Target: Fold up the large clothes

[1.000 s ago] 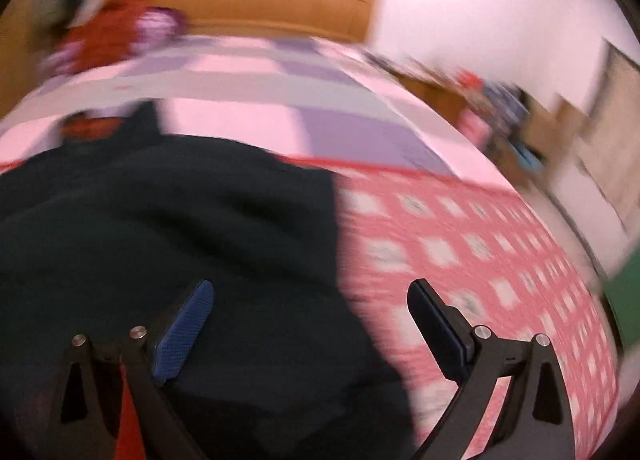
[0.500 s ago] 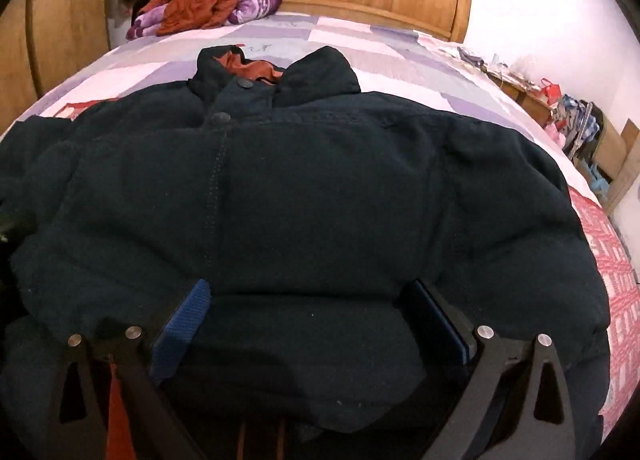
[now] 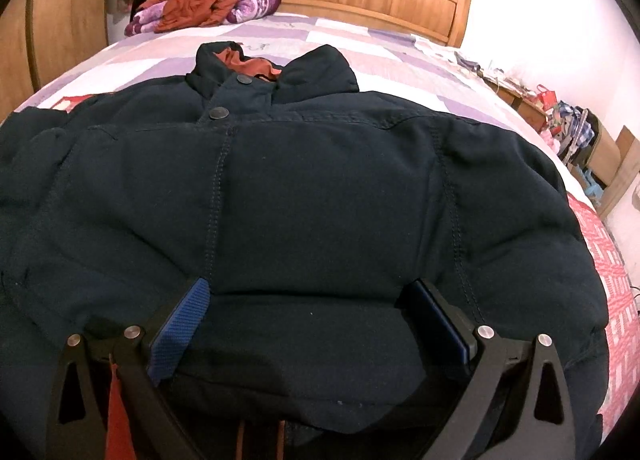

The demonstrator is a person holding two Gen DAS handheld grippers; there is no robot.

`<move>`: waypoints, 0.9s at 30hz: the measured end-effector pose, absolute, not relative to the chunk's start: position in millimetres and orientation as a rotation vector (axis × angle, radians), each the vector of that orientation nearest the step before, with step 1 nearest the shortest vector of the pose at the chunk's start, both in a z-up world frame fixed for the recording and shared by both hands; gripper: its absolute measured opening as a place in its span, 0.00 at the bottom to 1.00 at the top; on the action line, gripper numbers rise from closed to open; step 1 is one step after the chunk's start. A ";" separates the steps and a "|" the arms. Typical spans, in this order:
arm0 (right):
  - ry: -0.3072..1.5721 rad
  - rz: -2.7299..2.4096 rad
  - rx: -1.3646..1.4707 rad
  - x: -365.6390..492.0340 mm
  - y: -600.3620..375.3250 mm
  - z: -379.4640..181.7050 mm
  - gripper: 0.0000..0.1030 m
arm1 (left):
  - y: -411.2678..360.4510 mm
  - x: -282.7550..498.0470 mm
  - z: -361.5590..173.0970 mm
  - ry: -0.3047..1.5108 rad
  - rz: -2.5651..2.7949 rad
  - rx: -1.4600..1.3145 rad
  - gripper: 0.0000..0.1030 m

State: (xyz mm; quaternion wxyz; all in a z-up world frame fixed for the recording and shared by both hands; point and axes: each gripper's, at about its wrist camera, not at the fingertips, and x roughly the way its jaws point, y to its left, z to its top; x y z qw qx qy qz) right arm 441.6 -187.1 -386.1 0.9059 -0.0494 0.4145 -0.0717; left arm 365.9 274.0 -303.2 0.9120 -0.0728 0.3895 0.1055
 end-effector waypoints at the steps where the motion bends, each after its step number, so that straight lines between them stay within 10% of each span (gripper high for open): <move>1: 0.856 -0.149 -0.104 441.7 -187.0 -386.2 0.98 | 296.1 363.4 -303.3 0.807 0.256 -0.174 1.00; 13: 0.859 -0.156 -0.111 444.6 -187.4 -388.6 0.98 | 491.3 328.6 -325.7 0.789 0.604 -0.547 1.00; 27: 0.867 -0.163 -0.119 447.8 -188.0 -391.4 0.99 | 509.1 400.3 -365.7 0.831 0.574 -0.639 0.98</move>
